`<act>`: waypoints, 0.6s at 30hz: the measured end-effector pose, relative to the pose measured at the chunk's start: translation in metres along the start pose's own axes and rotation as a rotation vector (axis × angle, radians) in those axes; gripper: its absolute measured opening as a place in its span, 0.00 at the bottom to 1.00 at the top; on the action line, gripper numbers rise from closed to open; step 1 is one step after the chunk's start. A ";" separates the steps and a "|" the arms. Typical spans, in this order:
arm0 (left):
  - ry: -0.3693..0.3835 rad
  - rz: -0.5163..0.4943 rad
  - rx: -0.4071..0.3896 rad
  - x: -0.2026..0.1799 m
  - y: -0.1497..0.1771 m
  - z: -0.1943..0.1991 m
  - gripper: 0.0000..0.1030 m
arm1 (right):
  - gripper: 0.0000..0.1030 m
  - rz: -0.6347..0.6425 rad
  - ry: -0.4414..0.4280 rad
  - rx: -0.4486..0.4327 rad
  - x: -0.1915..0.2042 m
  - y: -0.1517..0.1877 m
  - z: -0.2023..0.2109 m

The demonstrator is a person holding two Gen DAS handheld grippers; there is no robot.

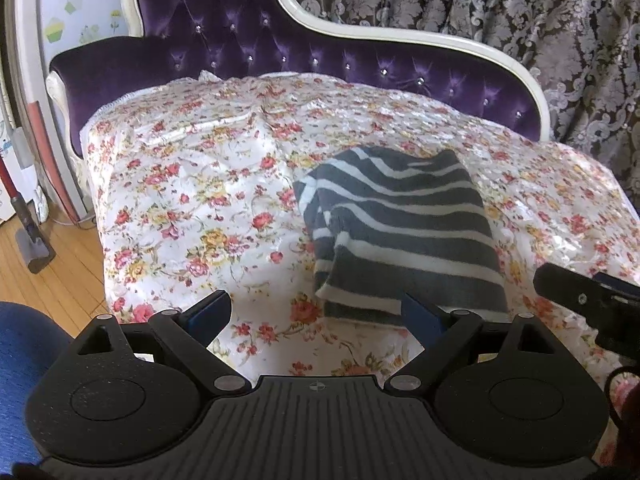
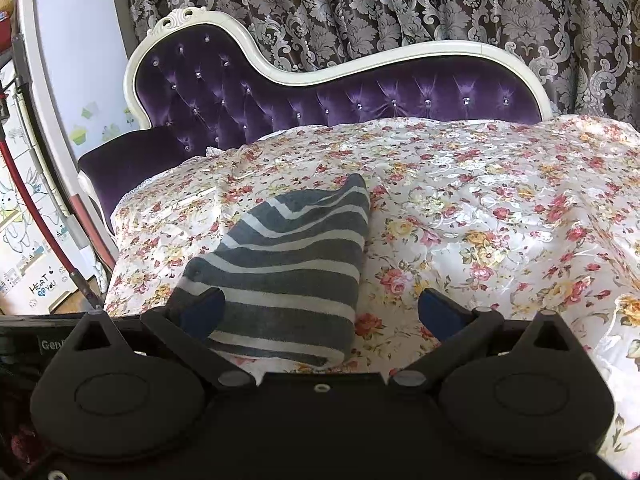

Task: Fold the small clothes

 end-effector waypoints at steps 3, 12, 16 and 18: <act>0.001 0.005 0.017 0.000 0.002 -0.003 0.90 | 0.99 -0.004 0.003 0.010 -0.001 0.001 -0.002; -0.016 -0.004 0.033 0.000 0.005 -0.008 0.90 | 0.99 -0.022 0.004 0.033 -0.001 0.005 -0.005; -0.017 -0.008 0.037 0.000 0.005 -0.009 0.90 | 0.99 -0.029 0.002 0.041 -0.001 0.007 -0.006; -0.018 -0.011 0.037 0.000 0.005 -0.009 0.90 | 0.99 -0.029 0.001 0.045 0.000 0.007 -0.007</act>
Point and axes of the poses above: each gripper's, at about its wrist camera, not at the fingertips, and z roughly against the way its jaws point, x to its left, y to its underside, the point moved 7 cm from there along -z, roughly the way its jaws point, and after that the axes turned 7 degrees about z, right-handed, at the moved point
